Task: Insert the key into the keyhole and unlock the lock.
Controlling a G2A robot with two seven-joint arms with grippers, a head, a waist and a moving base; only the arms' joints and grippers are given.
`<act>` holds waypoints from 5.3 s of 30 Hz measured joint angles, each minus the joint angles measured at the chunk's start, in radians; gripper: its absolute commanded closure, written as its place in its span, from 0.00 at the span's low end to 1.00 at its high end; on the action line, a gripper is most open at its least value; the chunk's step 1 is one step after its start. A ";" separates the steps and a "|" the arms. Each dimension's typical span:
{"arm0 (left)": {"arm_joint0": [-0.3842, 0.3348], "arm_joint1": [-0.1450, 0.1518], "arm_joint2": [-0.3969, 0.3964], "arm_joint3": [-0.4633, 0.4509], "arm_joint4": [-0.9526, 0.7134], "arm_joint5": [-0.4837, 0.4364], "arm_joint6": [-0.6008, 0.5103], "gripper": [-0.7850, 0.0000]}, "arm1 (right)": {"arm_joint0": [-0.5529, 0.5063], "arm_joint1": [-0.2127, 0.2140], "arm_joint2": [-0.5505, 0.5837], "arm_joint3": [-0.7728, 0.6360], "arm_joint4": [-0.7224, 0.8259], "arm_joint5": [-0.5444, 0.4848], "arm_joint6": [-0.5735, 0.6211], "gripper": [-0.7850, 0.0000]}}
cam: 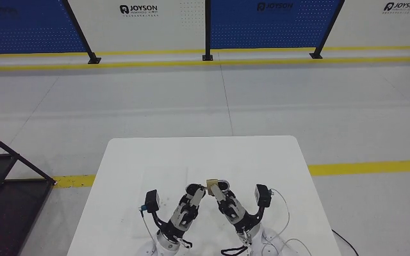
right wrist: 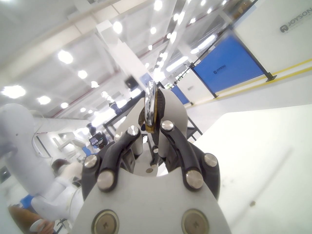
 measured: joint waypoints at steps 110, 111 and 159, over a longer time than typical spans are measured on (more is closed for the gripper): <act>0.103 0.081 -0.139 -0.077 0.645 0.246 0.506 0.00 | -0.068 0.040 0.107 -0.071 0.152 -0.006 0.258 1.00; 0.117 0.085 -0.155 -0.086 0.624 0.212 0.502 0.00 | -0.063 0.041 0.107 -0.067 0.158 0.003 0.274 1.00; 0.296 0.157 -0.471 -0.038 0.471 0.028 0.554 0.00 | 0.352 -0.109 -0.394 0.265 -0.003 0.553 0.795 0.00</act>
